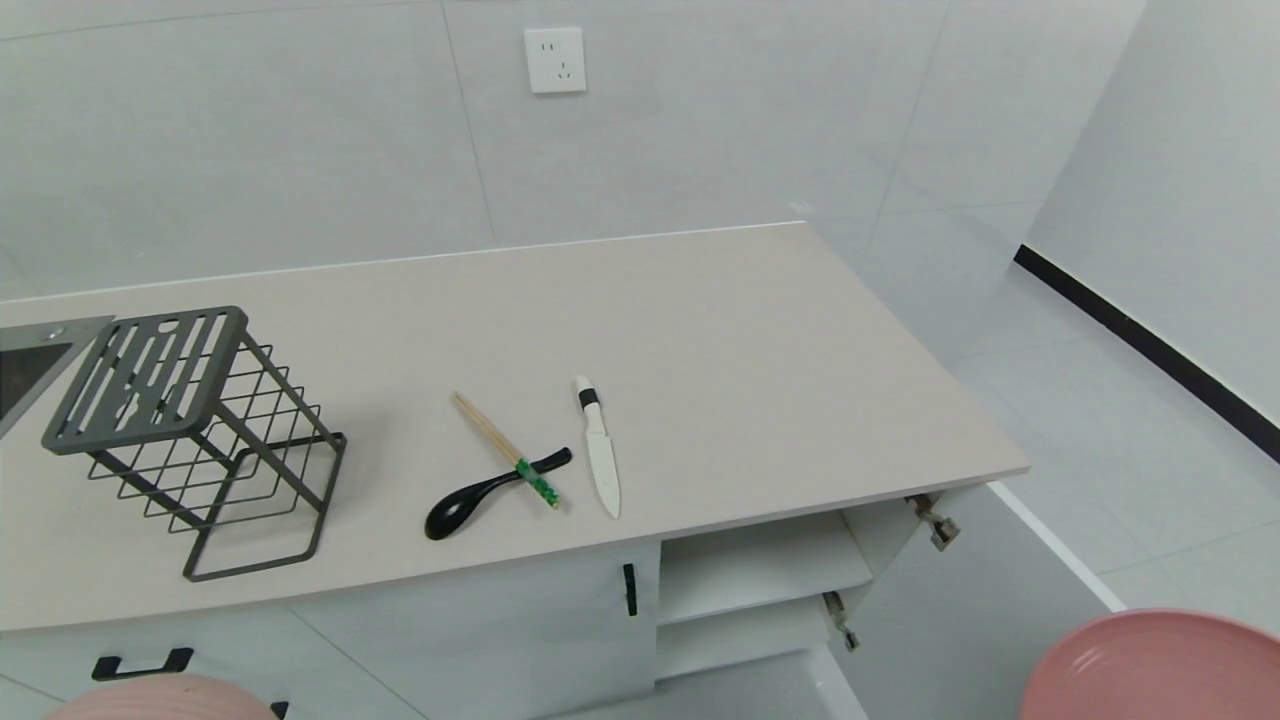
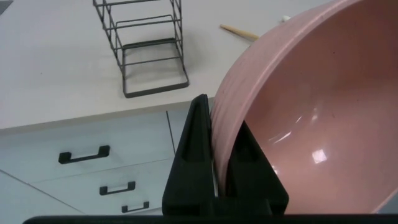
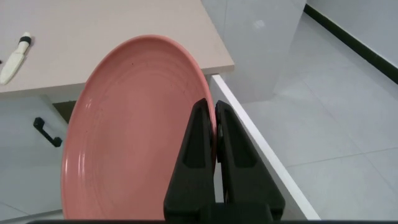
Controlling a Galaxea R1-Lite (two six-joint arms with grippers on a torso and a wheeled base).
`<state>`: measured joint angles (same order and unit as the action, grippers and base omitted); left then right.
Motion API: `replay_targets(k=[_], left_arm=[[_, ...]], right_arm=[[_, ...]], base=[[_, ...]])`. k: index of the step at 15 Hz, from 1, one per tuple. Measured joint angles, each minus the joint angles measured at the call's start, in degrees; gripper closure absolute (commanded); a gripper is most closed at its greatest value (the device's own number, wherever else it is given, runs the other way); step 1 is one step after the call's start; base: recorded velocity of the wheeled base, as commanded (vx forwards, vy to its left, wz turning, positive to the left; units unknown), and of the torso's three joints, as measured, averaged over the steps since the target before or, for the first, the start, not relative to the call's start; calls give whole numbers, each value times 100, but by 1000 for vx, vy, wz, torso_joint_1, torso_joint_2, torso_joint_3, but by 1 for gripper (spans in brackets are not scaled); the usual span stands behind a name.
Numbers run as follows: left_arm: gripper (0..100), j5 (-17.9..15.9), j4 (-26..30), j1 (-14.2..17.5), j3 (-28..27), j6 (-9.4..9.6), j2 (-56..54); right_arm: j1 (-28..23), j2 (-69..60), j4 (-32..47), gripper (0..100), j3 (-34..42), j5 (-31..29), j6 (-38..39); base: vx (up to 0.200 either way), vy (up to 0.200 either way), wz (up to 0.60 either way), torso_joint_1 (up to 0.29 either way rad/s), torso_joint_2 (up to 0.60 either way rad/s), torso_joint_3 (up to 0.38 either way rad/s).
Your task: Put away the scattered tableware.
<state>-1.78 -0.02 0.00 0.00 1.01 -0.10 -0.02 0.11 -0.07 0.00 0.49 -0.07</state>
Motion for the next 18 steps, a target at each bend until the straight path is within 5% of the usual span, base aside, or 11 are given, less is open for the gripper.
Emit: replay_targets(k=[6, 18], left_arm=[[100, 11, -9, 0, 0, -91, 2], [100, 45, -11, 2, 0, -68, 2]], right_arm=[[2, 0, 0, 100, 0, -17, 5], [-2, -1, 0, 100, 0, -24, 17]], base=[[0, 0, 0, -72, 148, 68], [0, 0, 0, -265, 526, 254]])
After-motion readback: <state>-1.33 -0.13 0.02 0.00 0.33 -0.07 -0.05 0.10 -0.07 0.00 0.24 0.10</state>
